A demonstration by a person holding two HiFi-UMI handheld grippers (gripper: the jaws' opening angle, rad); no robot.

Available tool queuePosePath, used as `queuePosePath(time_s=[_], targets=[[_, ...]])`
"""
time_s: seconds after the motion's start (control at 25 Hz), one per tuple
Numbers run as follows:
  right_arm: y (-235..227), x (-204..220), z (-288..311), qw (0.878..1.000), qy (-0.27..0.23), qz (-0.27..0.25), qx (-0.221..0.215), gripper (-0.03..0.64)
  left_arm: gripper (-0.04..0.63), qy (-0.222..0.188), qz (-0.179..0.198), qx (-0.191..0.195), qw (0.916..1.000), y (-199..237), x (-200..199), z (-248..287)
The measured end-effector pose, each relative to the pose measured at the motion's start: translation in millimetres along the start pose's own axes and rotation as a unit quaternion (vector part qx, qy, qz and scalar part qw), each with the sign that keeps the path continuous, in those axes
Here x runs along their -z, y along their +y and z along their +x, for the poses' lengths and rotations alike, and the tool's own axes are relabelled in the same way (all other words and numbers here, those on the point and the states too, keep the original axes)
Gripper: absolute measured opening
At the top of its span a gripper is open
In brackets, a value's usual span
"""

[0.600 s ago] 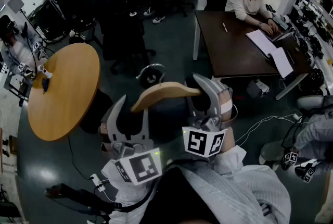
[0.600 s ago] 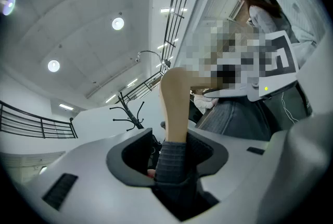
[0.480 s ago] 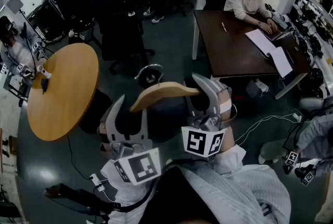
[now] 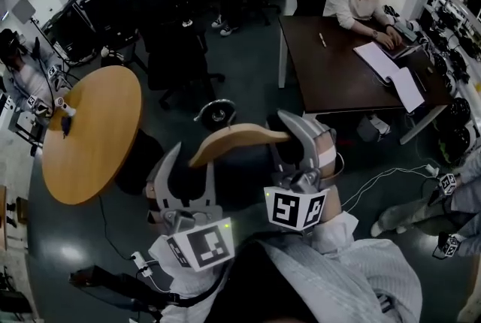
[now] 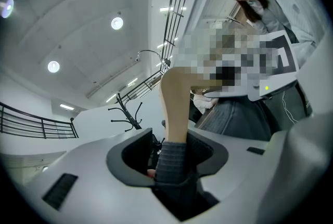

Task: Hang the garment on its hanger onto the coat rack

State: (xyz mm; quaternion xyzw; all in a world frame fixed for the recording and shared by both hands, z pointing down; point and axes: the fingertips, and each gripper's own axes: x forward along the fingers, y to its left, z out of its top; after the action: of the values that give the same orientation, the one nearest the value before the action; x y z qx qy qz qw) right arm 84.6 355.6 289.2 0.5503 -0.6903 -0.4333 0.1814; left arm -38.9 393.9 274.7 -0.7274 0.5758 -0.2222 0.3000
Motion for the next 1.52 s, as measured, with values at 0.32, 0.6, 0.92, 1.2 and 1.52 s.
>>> queuePosePath(time_s=[0.32,0.6,0.92,1.2,1.52], targets=[[7,22,10,1.000,0.007,0.002,-0.017,0.072,0.176,0.021,-0.010,0.011,0.9997,-15,9,19],[26,40,77,1.000,0.011,0.002,-0.017,0.074,0.176,0.020,-0.013,0.014,0.9996,4,44,81],[48,25,211,1.000,0.009,-0.007,0.015,0.074,0.176,-0.013,-0.006,0.018,0.9997,86,96,183],[77,26,304,0.999,0.027,-0.014,0.026,0.075,0.176,-0.033,-0.007,0.034,0.9989,133,147,259],[92,65,400,0.999,0.039,-0.004,0.014,0.075,0.176,-0.026,-0.006,0.044,0.9987,150,181,356]])
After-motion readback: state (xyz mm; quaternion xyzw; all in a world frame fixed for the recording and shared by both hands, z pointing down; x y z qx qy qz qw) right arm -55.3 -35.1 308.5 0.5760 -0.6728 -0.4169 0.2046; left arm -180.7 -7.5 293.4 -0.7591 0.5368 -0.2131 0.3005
